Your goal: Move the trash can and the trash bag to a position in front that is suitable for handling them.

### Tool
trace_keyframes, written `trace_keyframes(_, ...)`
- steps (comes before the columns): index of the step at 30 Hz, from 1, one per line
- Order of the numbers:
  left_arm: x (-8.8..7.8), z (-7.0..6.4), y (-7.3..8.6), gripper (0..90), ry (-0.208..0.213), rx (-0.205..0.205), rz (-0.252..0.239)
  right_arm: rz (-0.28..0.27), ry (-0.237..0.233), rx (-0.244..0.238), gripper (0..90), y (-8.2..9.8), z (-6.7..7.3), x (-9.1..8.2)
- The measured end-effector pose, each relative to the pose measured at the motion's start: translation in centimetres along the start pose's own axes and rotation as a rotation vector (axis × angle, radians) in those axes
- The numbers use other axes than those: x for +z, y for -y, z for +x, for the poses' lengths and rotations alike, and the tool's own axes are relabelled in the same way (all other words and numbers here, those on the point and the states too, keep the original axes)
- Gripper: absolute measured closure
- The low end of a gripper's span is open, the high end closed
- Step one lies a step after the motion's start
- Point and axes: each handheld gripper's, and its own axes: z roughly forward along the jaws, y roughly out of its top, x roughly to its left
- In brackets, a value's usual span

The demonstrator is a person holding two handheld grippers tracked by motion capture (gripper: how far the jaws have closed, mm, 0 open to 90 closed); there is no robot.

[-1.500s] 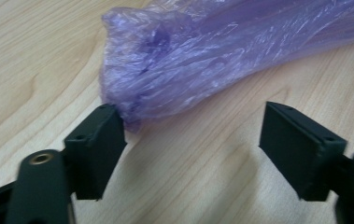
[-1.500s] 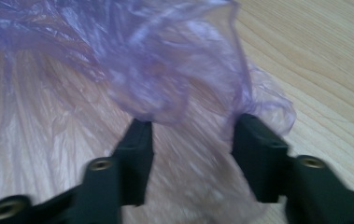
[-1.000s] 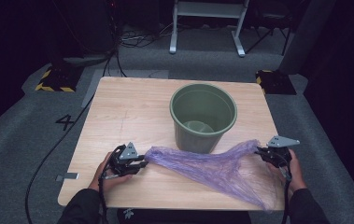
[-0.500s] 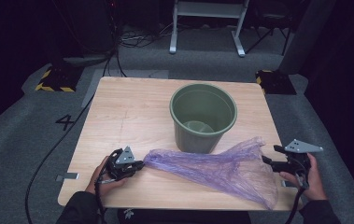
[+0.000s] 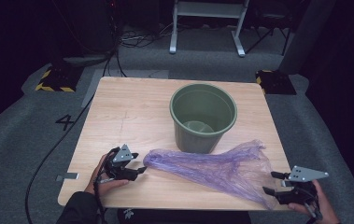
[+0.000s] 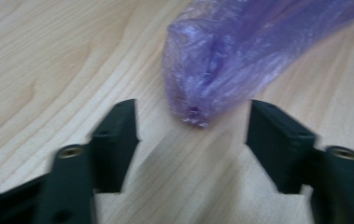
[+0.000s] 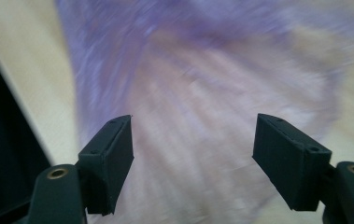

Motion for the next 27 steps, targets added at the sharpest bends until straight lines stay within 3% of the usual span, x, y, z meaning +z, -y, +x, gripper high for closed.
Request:
trace_keyframes(4,0.2,0.1,-0.2,27.7,0.016,-0.021,-0.010,0.039,-0.049,-0.020,39.7,0.9,0.8,1.2)
trace_keyframes(7,0.5,0.0,-0.5,29.7,0.027,-0.017,-0.012,0.033,-0.089,-0.032,50.9,1.4,1.2,1.9)
trace_keyframes(11,0.8,-0.5,-0.9,33.7,0.042,0.004,-0.004,0.048,-0.046,-0.037,55.8,1.3,1.1,2.6)
trace_keyframes(15,1.2,-0.9,-1.1,35.9,0.035,0.027,0.010,0.048,0.012,0.006,58.8,1.0,0.3,2.9)
trace_keyframes(18,1.3,-0.9,-1.2,33.9,0.048,0.022,0.005,0.044,0.047,0.031,60.2,0.7,-0.5,3.3)
trace_keyframes(27,1.2,-0.7,-1.3,30.8,0.040,0.026,0.008,0.054,0.157,0.123,60.4,-1.5,-4.6,5.5)
